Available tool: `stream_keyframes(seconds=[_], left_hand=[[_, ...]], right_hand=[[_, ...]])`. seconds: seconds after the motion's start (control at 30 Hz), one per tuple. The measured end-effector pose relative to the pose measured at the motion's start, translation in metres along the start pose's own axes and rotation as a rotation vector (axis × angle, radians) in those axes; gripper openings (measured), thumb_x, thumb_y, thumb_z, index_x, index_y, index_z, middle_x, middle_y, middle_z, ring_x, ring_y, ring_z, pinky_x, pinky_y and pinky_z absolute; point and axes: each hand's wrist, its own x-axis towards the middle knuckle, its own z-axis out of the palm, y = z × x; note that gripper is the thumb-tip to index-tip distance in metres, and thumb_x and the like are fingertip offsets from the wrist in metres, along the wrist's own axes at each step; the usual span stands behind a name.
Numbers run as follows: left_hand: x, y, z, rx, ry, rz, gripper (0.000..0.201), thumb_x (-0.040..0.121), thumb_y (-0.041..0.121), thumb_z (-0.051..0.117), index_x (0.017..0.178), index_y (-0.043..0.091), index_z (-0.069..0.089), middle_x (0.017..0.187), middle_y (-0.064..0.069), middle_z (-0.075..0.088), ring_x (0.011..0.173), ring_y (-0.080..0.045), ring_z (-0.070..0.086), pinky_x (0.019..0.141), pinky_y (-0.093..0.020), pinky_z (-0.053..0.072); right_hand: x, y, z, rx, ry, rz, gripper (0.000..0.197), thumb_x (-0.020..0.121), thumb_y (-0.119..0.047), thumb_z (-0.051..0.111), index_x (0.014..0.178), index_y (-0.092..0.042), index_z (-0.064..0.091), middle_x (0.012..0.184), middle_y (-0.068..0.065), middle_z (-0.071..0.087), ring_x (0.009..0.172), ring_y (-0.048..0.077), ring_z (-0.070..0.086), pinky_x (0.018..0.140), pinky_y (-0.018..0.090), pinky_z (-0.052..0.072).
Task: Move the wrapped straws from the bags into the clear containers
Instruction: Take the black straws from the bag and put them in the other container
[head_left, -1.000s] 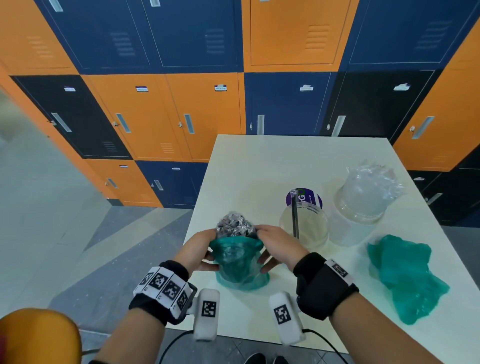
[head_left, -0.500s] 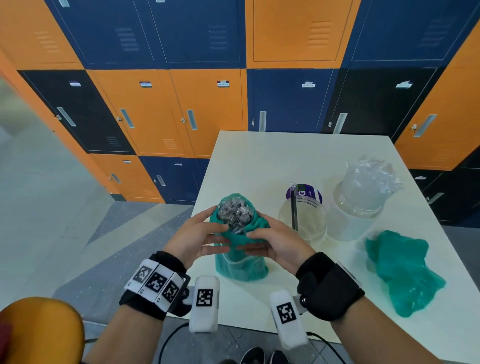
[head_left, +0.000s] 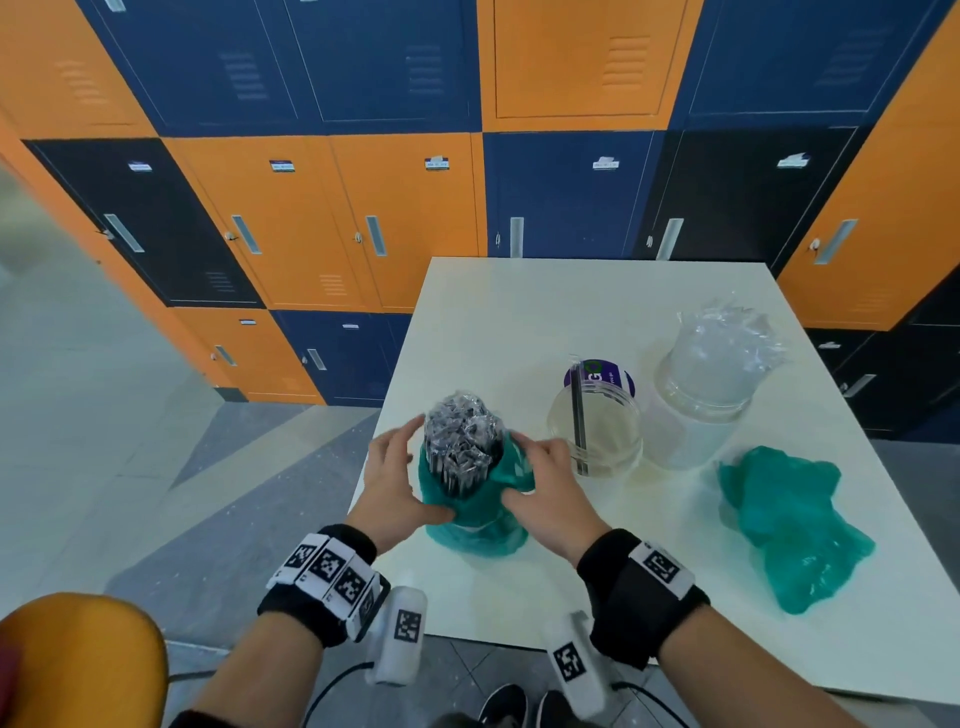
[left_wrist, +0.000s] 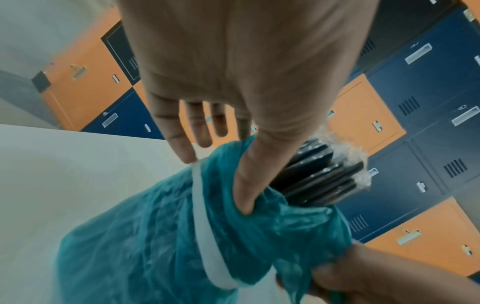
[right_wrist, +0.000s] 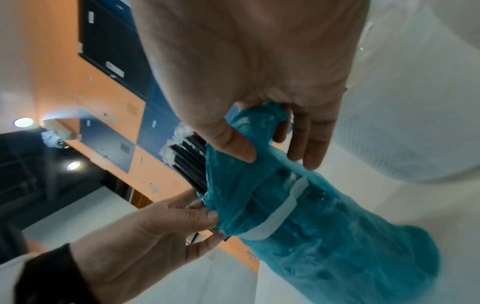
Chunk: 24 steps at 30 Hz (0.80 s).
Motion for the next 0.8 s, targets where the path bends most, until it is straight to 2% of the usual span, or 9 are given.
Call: stream_keyframes(seconds=[0.1, 0.23, 0.33, 0.43, 0.53, 0.6, 0.67, 0.73, 0.8], left_hand=[[0.006, -0.002, 0.002, -0.099, -0.085, 0.066, 0.129, 0.049, 0.016, 0.088, 0.149, 0.047, 0.014, 0.149, 0.009, 0.03, 0.134, -0.009, 0.033, 0.108, -0.036, 0.035], [0.007, -0.002, 0.009, -0.067, -0.059, 0.023, 0.115, 0.035, 0.029, 0.084, 0.138, 0.029, 0.034, 0.129, 0.003, 0.046, 0.124, -0.018, 0.044, 0.106, -0.042, 0.042], [0.006, -0.005, 0.011, 0.091, -0.087, -0.012, 0.113, 0.031, 0.04, 0.08, 0.134, 0.02, 0.039, 0.116, 0.001, 0.04, 0.119, -0.025, 0.042, 0.104, -0.042, 0.041], [0.007, -0.005, 0.01, 0.076, -0.132, -0.008, 0.1, 0.05, 0.011, 0.092, 0.133, 0.021, 0.036, 0.119, 0.001, 0.036, 0.12, -0.022, 0.041, 0.1, -0.028, 0.039], [0.006, -0.001, 0.006, -0.029, -0.182, 0.011, 0.105, 0.051, 0.009, 0.09, 0.131, 0.033, 0.027, 0.129, 0.003, 0.035, 0.121, -0.012, 0.042, 0.095, -0.023, 0.042], [0.004, 0.001, 0.006, -0.147, -0.203, 0.022, 0.109, 0.054, 0.003, 0.091, 0.136, 0.033, 0.025, 0.131, 0.007, 0.043, 0.114, 0.004, 0.051, 0.087, -0.012, 0.045], [0.002, 0.002, 0.008, -0.227, -0.21, 0.03, 0.106, 0.06, -0.008, 0.087, 0.137, 0.03, 0.026, 0.125, 0.013, 0.05, 0.1, 0.021, 0.054, 0.078, -0.004, 0.045], [0.003, 0.001, 0.014, -0.229, -0.18, 0.028, 0.102, 0.058, -0.001, 0.091, 0.133, 0.034, 0.03, 0.122, 0.012, 0.056, 0.102, 0.018, 0.056, 0.083, -0.009, 0.049], [0.005, -0.003, 0.02, -0.23, -0.107, 0.026, 0.103, 0.052, 0.013, 0.096, 0.131, 0.035, 0.035, 0.123, 0.01, 0.058, 0.112, 0.005, 0.056, 0.093, -0.018, 0.049]], right_hand=[[-0.007, -0.003, 0.002, 0.051, 0.174, -0.211, 0.048, 0.081, -0.014, 0.057, 0.127, -0.023, 0.047, 0.118, -0.008, 0.037, 0.111, 0.003, 0.042, 0.1, 0.015, 0.032], [-0.002, 0.016, 0.012, 0.031, 0.299, -0.296, 0.008, 0.086, -0.015, 0.062, 0.091, -0.017, 0.057, 0.1, -0.002, 0.048, 0.097, -0.003, 0.047, 0.086, 0.009, 0.035], [0.004, 0.034, 0.014, -0.011, 0.213, -0.186, 0.026, 0.083, -0.005, 0.068, 0.079, -0.029, 0.057, 0.094, -0.003, 0.051, 0.085, -0.001, 0.053, 0.08, 0.017, 0.043], [0.007, 0.036, 0.009, -0.063, 0.187, -0.183, 0.029, 0.079, -0.005, 0.067, 0.08, -0.031, 0.055, 0.092, -0.008, 0.051, 0.086, 0.014, 0.055, 0.081, 0.03, 0.047], [0.006, 0.027, 0.002, -0.144, 0.265, -0.273, 0.012, 0.075, -0.021, 0.058, 0.087, -0.023, 0.057, 0.091, -0.011, 0.051, 0.093, 0.014, 0.046, 0.084, 0.027, 0.038], [0.002, 0.022, 0.0, -0.088, 0.265, -0.333, 0.014, 0.074, -0.029, 0.058, 0.085, -0.021, 0.056, 0.087, -0.009, 0.053, 0.087, 0.011, 0.046, 0.079, 0.024, 0.038], [-0.001, 0.022, 0.002, -0.03, 0.16, -0.349, 0.017, 0.077, -0.026, 0.068, 0.084, -0.02, 0.054, 0.085, -0.006, 0.055, 0.078, 0.008, 0.049, 0.071, 0.02, 0.04], [-0.001, 0.027, 0.005, -0.075, 0.074, -0.304, 0.019, 0.079, -0.017, 0.072, 0.084, -0.022, 0.054, 0.085, -0.005, 0.058, 0.076, 0.01, 0.052, 0.069, 0.022, 0.042], [0.002, 0.033, 0.007, -0.148, 0.077, -0.271, 0.018, 0.079, -0.01, 0.068, 0.084, -0.022, 0.056, 0.085, -0.004, 0.059, 0.078, 0.013, 0.053, 0.071, 0.027, 0.043]])
